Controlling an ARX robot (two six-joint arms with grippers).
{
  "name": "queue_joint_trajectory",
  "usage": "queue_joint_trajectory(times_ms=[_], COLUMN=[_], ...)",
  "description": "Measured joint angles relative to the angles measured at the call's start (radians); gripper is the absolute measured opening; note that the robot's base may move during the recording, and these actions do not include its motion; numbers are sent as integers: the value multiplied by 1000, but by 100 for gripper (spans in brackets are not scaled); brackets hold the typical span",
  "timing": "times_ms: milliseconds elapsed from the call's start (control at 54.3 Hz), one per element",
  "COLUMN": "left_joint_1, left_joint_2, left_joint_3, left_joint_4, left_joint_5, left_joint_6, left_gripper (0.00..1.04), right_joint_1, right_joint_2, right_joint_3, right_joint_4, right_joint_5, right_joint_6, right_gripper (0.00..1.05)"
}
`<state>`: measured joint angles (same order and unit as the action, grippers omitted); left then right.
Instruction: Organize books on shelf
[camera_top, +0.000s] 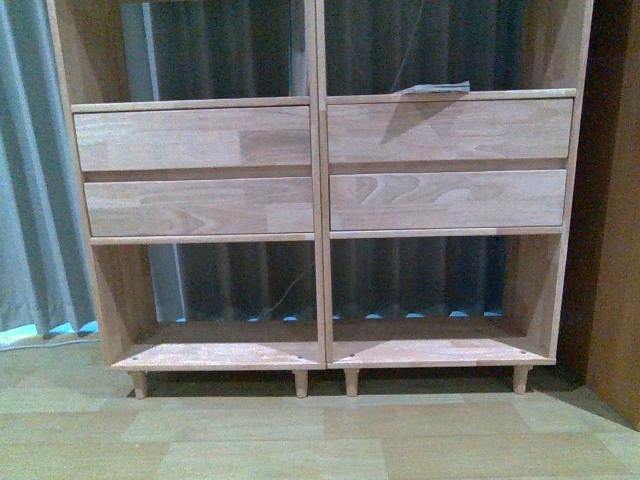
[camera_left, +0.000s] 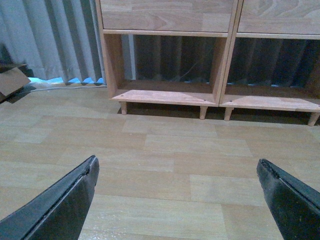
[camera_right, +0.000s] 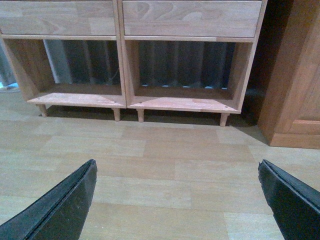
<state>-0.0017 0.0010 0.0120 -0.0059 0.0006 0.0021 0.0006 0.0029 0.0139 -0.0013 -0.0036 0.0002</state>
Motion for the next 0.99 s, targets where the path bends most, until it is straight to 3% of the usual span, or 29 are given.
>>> queue_joint_trajectory(times_ms=[995], left_joint_1=[0], left_joint_2=[0], left_joint_3=[0], left_joint_4=[0], left_joint_5=[0], left_joint_6=[0], left_gripper=[97], right_joint_1=[0], right_joint_2=[0], right_joint_3=[0], right_joint_4=[0], right_joint_5=[0], right_joint_6=[0], right_gripper=[98])
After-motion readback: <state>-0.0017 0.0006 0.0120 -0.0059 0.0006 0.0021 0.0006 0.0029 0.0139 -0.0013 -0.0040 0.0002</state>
